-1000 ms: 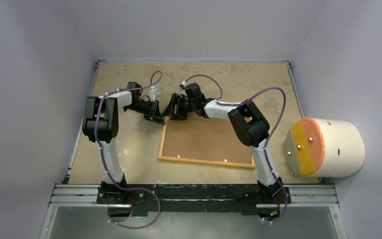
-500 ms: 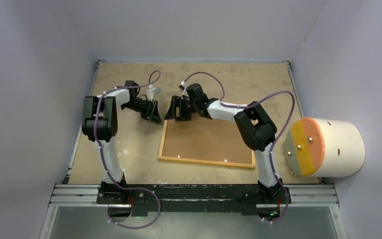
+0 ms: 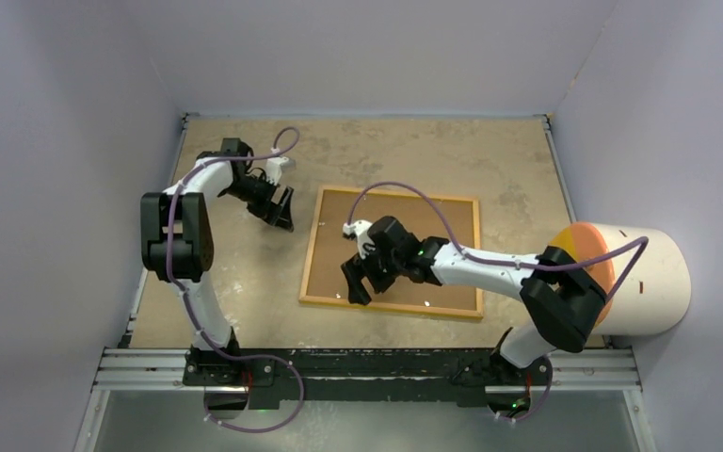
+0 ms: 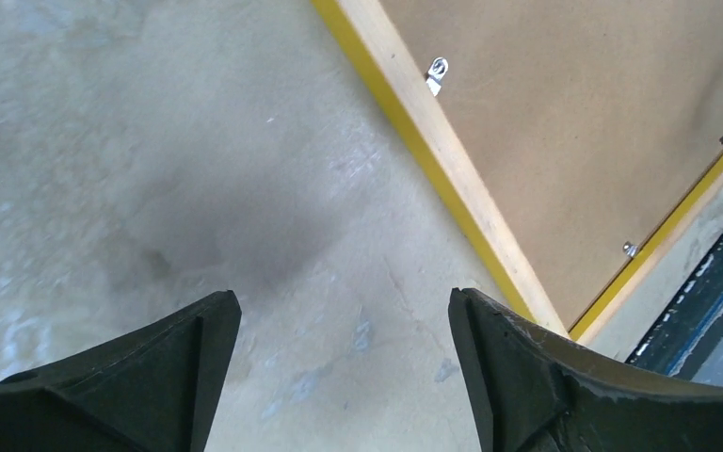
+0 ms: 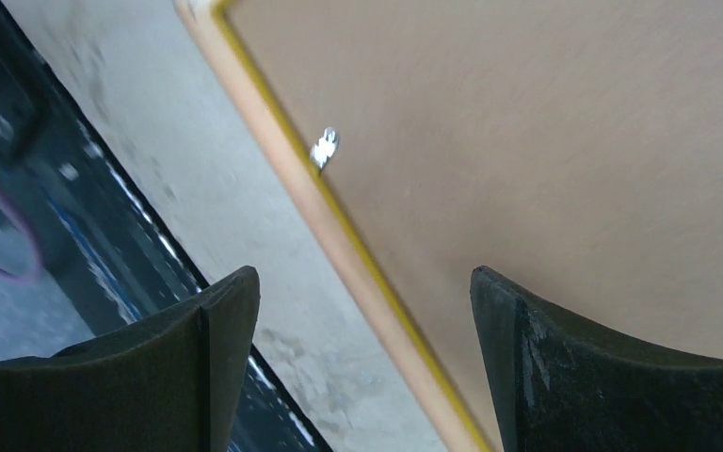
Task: Put the photo into the frame
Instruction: Install the photo frame at the center of the board, then turn over the photo frame at the center of the board.
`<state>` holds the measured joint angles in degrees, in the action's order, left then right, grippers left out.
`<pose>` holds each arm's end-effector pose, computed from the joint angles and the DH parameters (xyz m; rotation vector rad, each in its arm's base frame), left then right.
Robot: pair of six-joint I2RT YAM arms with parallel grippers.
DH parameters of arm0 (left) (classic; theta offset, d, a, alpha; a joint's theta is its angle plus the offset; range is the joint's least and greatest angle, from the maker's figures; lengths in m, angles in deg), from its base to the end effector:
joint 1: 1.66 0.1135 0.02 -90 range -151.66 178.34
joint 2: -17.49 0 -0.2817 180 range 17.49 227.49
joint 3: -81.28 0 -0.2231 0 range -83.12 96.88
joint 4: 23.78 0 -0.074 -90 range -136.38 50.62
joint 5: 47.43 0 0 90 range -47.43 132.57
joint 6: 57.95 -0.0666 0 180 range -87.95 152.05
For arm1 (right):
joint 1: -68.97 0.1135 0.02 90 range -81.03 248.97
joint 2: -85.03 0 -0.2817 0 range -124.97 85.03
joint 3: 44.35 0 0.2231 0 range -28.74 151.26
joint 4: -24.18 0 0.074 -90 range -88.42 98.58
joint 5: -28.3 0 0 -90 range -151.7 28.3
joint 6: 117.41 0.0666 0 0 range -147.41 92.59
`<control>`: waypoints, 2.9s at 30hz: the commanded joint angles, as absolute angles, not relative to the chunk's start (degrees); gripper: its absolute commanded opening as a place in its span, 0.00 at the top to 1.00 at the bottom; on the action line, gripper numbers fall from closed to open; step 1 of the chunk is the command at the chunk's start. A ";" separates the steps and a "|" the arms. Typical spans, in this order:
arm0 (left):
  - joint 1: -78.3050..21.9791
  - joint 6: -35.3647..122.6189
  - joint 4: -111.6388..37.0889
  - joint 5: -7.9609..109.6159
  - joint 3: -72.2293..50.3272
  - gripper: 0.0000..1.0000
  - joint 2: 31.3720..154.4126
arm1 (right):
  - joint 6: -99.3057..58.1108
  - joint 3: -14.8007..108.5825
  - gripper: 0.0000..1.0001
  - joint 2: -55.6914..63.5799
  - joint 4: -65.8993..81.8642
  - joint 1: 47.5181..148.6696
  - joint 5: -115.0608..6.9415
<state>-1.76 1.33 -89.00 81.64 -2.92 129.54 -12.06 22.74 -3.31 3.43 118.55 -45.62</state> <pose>0.3585 -0.0426 0.1878 0.7839 2.5759 -0.8681 0.1949 0.2573 0.2219 -0.8634 2.2832 0.8726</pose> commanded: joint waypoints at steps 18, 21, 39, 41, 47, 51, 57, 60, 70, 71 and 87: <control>1.68 0.57 -88.20 73.65 -4.11 0.03 113.37 | -24.48 25.81 0.45 -10.62 -3.46 137.88 -74.92; 2.27 0.71 -87.51 75.65 -4.00 0.03 111.56 | -24.85 26.56 0.52 -11.88 -3.49 138.73 -76.19; 8.36 -37.84 -91.97 104.29 -17.98 0.02 93.74 | -25.00 38.84 1.00 -9.34 -5.48 137.84 -72.98; 8.44 -46.86 -98.09 104.26 -17.13 0.02 92.97 | -24.90 40.75 1.00 -8.23 -5.53 136.80 -71.66; 8.44 -69.80 -112.66 99.29 -13.71 0.03 90.89 | -20.30 45.00 1.00 -4.53 -4.43 129.83 -61.27; 8.44 -74.68 -108.90 98.89 -19.40 0.02 84.29 | -16.84 46.06 1.00 -2.74 -2.05 124.63 -52.11; 0.86 -79.58 -100.32 94.29 -23.89 0.00 77.25 | -15.55 51.42 1.00 -5.07 -4.16 121.50 -44.86; -5.00 -76.37 -89.53 88.70 -26.81 0.00 75.03 | -15.00 56.14 1.00 -7.86 -7.03 120.95 -42.45; -12.26 -76.83 -77.55 78.09 -27.24 0.12 78.73 | -11.92 63.79 1.00 -11.54 -10.40 119.23 -39.66; -12.48 -77.61 -77.49 77.58 -27.36 0.13 78.85 | -11.58 63.80 1.00 -11.56 -10.26 119.02 -39.29; -14.05 -77.75 -75.28 72.83 -25.36 0.64 80.62 | -12.00 69.17 0.97 -13.57 -15.44 117.67 -40.16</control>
